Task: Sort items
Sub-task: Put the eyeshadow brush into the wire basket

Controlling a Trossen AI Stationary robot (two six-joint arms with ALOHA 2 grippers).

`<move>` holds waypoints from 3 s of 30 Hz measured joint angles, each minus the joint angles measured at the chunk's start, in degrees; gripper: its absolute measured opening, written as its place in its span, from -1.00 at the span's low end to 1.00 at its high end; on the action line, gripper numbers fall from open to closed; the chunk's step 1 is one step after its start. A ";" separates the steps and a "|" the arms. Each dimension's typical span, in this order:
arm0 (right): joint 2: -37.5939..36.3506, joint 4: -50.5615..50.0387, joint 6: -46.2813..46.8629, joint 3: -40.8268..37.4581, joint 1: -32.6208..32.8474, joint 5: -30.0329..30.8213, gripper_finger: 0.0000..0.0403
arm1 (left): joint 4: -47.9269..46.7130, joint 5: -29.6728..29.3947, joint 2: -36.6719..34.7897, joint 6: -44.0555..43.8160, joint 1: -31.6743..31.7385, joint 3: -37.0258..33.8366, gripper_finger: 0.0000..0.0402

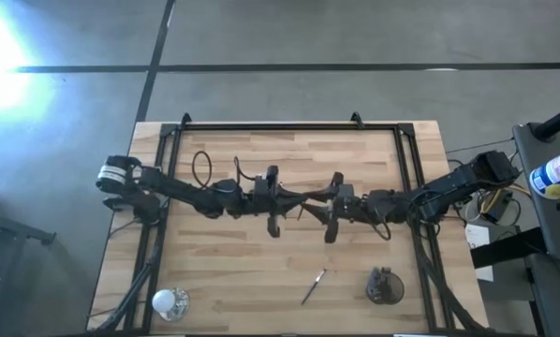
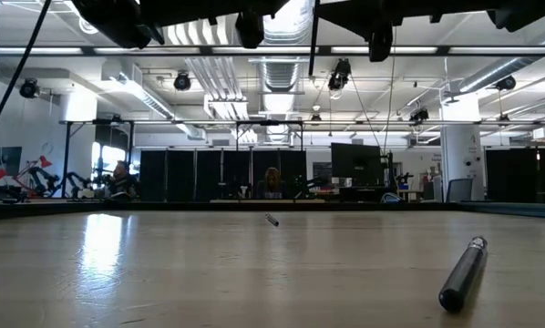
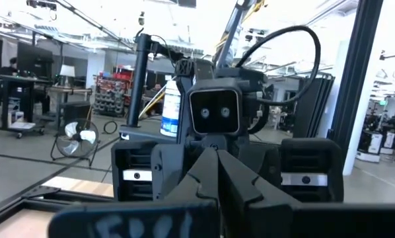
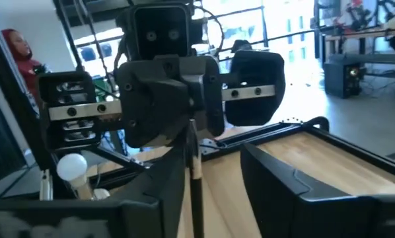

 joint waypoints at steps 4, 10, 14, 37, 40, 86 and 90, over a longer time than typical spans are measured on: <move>0.17 -0.22 -0.39 0.45 -0.54 -2.45 -0.53 | -0.13 -0.03 0.00 0.68 0.00 0.00 -1.00; -0.55 -1.74 -1.02 0.56 0.06 -3.00 -0.91 | -0.34 -0.38 0.00 0.61 0.03 0.00 -1.00; -4.08 -9.74 0.82 0.54 2.70 -1.94 -0.93 | -4.72 -2.08 -1.51 -1.87 -0.02 0.00 -0.95; -8.71 -85.29 56.67 18.08 53.71 33.98 -0.94 | -15.66 -2.48 -2.91 -5.28 0.00 -0.87 -0.59; -3.71 -90.13 64.38 19.41 57.15 33.90 -0.94 | -16.49 -2.48 -2.91 -5.35 0.00 -0.87 -0.59; -7.00 -79.35 18.28 17.49 25.60 -5.44 -0.93 | -16.66 -5.41 -2.84 -11.08 -3.60 -14.38 -0.59; -4.99 -69.45 10.28 13.87 18.50 -17.76 -0.90 | -16.99 -5.36 -2.84 -11.09 -4.61 -14.43 -0.59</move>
